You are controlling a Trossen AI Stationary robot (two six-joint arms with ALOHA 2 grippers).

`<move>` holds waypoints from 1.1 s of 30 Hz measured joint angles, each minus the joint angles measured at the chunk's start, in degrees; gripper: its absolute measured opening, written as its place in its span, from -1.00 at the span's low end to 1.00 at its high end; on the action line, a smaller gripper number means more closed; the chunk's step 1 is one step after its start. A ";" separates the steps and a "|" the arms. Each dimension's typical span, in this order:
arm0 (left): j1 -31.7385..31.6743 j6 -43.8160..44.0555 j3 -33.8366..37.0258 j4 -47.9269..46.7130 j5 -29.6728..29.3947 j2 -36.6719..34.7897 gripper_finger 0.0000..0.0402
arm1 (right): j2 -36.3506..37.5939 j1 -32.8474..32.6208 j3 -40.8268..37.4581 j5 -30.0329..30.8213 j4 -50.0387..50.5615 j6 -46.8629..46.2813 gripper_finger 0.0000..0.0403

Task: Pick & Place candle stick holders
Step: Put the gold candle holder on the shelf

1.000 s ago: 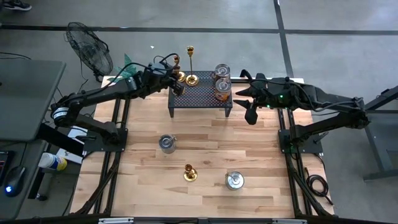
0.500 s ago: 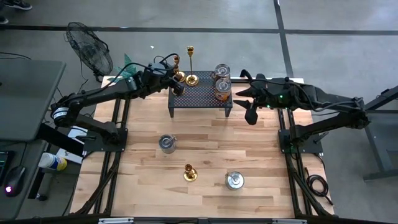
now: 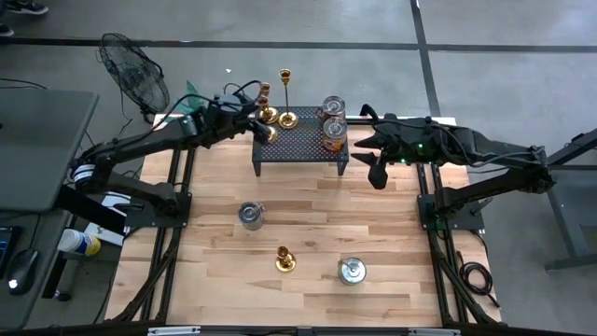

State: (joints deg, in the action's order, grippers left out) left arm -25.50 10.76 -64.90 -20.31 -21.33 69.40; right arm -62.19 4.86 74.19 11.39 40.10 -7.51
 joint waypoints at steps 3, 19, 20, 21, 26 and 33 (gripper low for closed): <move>0.00 0.32 0.00 -3.01 2.23 -2.37 0.22 | 0.00 0.02 -0.02 -0.54 0.13 0.00 -0.30; 3.33 4.05 0.00 -14.16 26.57 -11.85 0.21 | 0.00 0.00 -0.02 -0.69 2.75 1.95 -0.30; 4.40 4.32 0.00 -14.86 26.39 -12.29 0.21 | 0.00 0.00 -0.01 -0.82 2.92 1.95 -0.30; 5.53 4.97 0.00 -15.19 25.94 -12.68 0.21 | 0.00 0.00 -0.02 -1.10 3.18 1.95 -0.30; 12.68 9.61 0.00 -16.71 21.60 -13.94 0.21 | 0.00 0.01 0.00 -4.35 3.84 1.97 -0.30; 24.73 15.89 -0.02 -18.50 13.70 -12.67 0.21 | 0.00 0.00 -0.02 -9.14 5.17 1.97 -0.30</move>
State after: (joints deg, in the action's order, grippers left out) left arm -0.76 26.66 -64.93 -38.81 -7.63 56.73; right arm -62.19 4.86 74.17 2.25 45.27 -5.54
